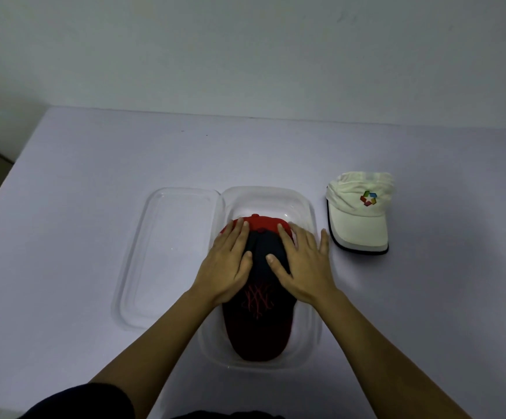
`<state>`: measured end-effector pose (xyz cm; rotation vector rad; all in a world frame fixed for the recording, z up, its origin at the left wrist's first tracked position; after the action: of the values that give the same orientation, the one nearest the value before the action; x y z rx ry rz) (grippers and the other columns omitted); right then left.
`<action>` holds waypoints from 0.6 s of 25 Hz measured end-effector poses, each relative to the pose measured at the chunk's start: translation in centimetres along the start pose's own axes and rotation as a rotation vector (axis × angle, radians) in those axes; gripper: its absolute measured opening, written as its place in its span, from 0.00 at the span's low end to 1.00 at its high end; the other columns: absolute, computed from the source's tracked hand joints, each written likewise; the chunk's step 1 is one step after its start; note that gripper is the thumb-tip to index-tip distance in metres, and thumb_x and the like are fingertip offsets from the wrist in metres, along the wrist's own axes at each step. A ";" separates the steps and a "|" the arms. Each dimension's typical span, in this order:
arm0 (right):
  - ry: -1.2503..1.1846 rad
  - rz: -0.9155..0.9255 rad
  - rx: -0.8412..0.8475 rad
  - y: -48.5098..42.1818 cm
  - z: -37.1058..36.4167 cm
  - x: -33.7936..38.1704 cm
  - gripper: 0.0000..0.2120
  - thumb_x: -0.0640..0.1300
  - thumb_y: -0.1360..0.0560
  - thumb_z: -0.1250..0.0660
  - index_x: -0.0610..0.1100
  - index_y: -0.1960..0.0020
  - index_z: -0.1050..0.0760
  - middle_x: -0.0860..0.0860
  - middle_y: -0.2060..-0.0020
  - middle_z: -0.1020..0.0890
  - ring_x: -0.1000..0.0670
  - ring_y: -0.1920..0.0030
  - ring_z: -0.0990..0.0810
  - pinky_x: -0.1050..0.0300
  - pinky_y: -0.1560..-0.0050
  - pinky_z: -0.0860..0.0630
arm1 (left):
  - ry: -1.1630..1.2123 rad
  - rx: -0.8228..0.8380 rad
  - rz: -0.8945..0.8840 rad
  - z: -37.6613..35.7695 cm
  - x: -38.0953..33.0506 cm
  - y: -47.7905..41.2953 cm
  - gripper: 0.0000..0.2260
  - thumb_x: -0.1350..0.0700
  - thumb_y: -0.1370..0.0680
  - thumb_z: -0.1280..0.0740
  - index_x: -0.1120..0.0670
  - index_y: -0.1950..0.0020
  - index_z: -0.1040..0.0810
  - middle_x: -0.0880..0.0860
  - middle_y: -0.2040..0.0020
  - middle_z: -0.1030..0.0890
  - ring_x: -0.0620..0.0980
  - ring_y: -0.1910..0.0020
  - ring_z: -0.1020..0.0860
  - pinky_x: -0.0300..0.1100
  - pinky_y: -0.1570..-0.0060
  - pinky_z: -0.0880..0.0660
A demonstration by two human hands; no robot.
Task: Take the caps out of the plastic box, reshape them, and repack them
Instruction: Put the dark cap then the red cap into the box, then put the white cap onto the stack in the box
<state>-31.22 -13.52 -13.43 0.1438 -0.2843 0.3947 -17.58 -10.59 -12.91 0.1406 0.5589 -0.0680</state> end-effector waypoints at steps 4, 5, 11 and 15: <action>-0.356 -0.022 -0.209 0.5 2.4 -1.4 0.37 0.67 0.25 0.64 0.45 0.24 0.47 0.46 0.24 0.45 0.50 0.24 0.50 0.57 0.26 0.65 | 0.168 -0.098 0.034 2.9 -1.9 -1.4 0.28 0.46 0.21 0.54 0.55 0.23 0.52 0.45 0.25 0.53 0.40 0.26 0.55 0.24 0.32 0.62; -0.434 -0.056 -0.280 0.5 3.2 -2.6 0.36 0.66 0.24 0.62 0.43 0.25 0.45 0.45 0.24 0.45 0.49 0.24 0.49 0.59 0.26 0.62 | 0.206 -0.120 0.032 3.6 -2.8 -2.3 0.27 0.49 0.21 0.52 0.55 0.23 0.51 0.44 0.26 0.53 0.40 0.26 0.54 0.22 0.33 0.62; -0.632 -0.407 -0.687 -0.3 7.6 -14.9 0.31 0.59 0.22 0.51 0.37 0.29 0.38 0.40 0.29 0.36 0.43 0.27 0.39 0.57 0.28 0.47 | 0.485 0.002 0.132 2.6 -8.7 -11.8 0.25 0.54 0.19 0.41 0.55 0.23 0.45 0.51 0.23 0.41 0.46 0.26 0.40 0.33 0.30 0.44; -0.786 -0.755 -0.545 -0.4 4.9 -24.2 0.26 0.54 0.20 0.50 0.39 0.27 0.40 0.41 0.28 0.35 0.43 0.27 0.38 0.50 0.27 0.44 | 0.625 0.287 0.349 -3.4 -10.6 -17.7 0.36 0.49 0.24 0.32 0.55 0.23 0.47 0.52 0.22 0.43 0.51 0.26 0.39 0.46 0.29 0.38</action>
<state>-53.63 -23.50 -16.10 -0.1433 -1.0553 -0.5209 -30.14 -27.25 -12.14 0.5479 1.1386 0.2460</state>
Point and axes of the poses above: each hand's wrist, its own y-axis away from the middle knuckle, its own z-axis out of the back of the hand, x = y × z, the point moved 9 cm from there along -y, towards the middle knuckle
